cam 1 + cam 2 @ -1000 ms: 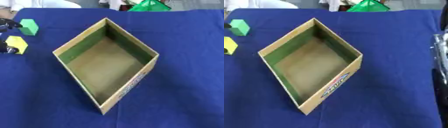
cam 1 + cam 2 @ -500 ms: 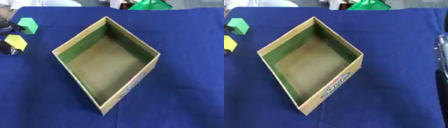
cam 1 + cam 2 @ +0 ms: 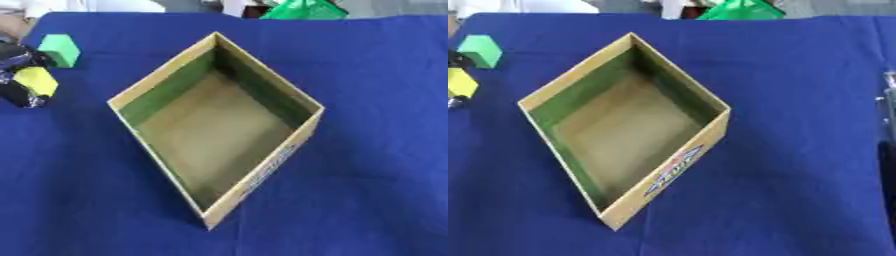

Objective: Pick up objects on the table and place them in the box.

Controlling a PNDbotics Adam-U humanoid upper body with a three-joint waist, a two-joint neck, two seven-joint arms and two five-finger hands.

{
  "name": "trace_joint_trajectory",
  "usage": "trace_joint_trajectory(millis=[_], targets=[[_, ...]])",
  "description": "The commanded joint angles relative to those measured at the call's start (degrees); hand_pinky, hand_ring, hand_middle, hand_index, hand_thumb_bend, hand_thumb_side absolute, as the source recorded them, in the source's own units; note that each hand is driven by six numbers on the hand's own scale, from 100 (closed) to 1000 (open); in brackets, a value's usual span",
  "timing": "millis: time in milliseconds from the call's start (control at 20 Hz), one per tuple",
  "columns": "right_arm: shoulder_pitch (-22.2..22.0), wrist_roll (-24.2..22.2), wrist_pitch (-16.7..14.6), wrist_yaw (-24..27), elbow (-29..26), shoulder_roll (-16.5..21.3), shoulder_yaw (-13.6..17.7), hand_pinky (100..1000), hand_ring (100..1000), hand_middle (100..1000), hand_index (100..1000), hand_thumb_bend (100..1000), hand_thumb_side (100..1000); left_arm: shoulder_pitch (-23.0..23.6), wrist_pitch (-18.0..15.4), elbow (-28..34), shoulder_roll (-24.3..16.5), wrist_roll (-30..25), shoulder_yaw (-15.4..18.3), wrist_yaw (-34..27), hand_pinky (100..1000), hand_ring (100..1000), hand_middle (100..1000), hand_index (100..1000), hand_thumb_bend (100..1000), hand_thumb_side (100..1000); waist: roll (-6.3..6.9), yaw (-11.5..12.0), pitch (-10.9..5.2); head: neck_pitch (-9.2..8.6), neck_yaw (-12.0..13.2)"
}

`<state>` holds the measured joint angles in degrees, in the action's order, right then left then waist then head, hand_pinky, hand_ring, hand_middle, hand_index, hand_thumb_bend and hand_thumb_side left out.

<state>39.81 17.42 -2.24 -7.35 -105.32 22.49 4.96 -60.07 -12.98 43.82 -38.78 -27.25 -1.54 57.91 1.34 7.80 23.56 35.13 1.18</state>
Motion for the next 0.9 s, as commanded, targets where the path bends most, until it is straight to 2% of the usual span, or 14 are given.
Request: trace_joint_trajectory(millis=[50,200,350,550,900], targets=[[0.57,0.19,0.01,0.35,-0.42,1.39,0.51,796,822,694,814,170,1000,-1.24,0.1,0.36,-1.43,0.96,0.46,-0.71,671,720,714,862,296,100,0.24,0.08,-1.42,-0.27,0.3],[0.35,0.18,0.08,0.3,-0.43,1.23,0.53,796,822,694,814,171,1000,-1.35,0.19,0.62,-1.46,1.3,0.32,-1.0,650,670,695,855,261,100,0.35,0.16,-1.72,-0.02,0.21],[0.08,0.18,0.17,0.23,-0.57,1.03,0.55,796,822,694,814,171,1000,-1.45,0.31,0.99,-1.52,1.45,0.12,-1.1,651,667,688,851,254,100,0.52,0.21,-2.06,0.14,0.16],[-0.3,0.21,0.27,0.18,-0.92,0.66,0.57,796,822,694,814,173,1000,-1.54,0.23,1.41,-1.53,1.02,-0.22,-1.14,618,620,651,827,236,100,0.81,0.27,-2.55,0.28,0.19],[-0.85,0.36,0.46,-0.12,-1.5,0.17,0.56,797,823,696,815,178,1000,-2.46,-1.14,4.33,-1.52,-0.17,-1.6,-2.11,626,626,659,832,231,100,1.37,0.49,-3.69,1.02,-0.26]])
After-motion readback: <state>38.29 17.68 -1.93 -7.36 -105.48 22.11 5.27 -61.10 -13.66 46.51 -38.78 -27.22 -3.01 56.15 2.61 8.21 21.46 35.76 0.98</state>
